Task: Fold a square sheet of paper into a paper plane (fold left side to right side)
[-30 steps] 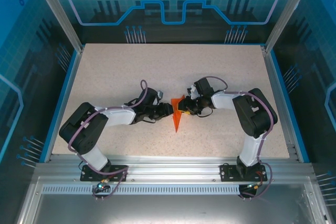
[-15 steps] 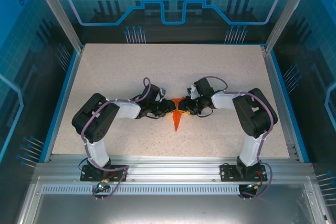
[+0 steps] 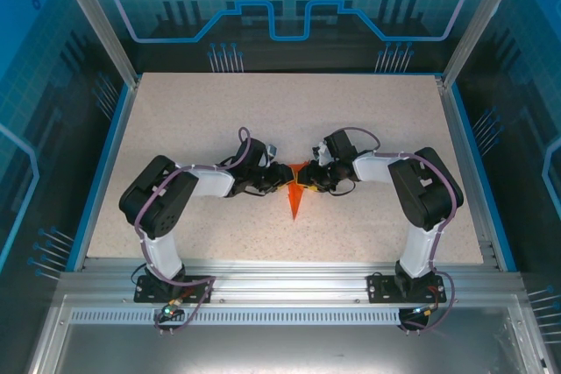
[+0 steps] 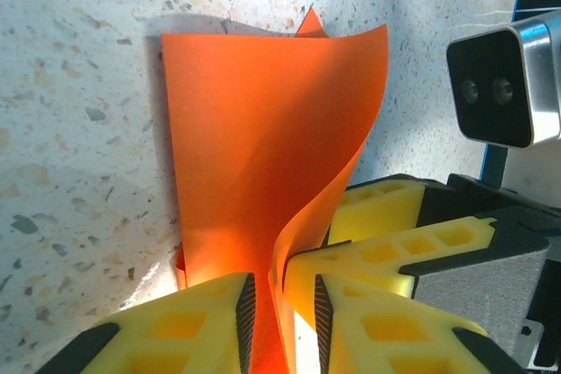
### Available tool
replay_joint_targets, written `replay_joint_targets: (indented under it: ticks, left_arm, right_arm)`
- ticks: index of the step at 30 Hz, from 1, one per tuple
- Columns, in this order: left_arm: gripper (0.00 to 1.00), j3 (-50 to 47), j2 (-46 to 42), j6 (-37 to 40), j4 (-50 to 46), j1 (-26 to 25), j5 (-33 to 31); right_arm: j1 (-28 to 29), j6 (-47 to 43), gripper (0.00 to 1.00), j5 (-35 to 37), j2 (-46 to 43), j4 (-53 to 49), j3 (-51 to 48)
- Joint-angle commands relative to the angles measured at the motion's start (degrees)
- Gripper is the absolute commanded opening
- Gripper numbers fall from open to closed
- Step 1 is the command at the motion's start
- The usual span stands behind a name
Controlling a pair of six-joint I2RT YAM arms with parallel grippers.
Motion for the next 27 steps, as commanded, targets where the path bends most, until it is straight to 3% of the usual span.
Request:
replay_joint_targets:
  ticks: [1,8,18,27]
  left_arm:
    - [0.28,1.84,1.46,-0.26,0.66,0.51,2.26]
    - [0.21,3.12,2.85,0.06,0.22,0.47,3.15]
    - [0.01,4.31,2.63,3.97,-5.39,0.67,0.56]
    - [0.0,4.57,2.62,6.63,-8.1,1.28,-1.22]
  right_arm:
    - [1.55,-0.38,0.35,2.34,2.29,-2.09,-0.19]
    - [1.55,-0.38,0.35,2.24,2.56,-2.14,-0.01]
    - [1.46,-1.1,0.36,2.22,2.04,-2.75,0.06]
    - [1.49,-1.61,0.37,2.15,1.93,-2.92,0.01]
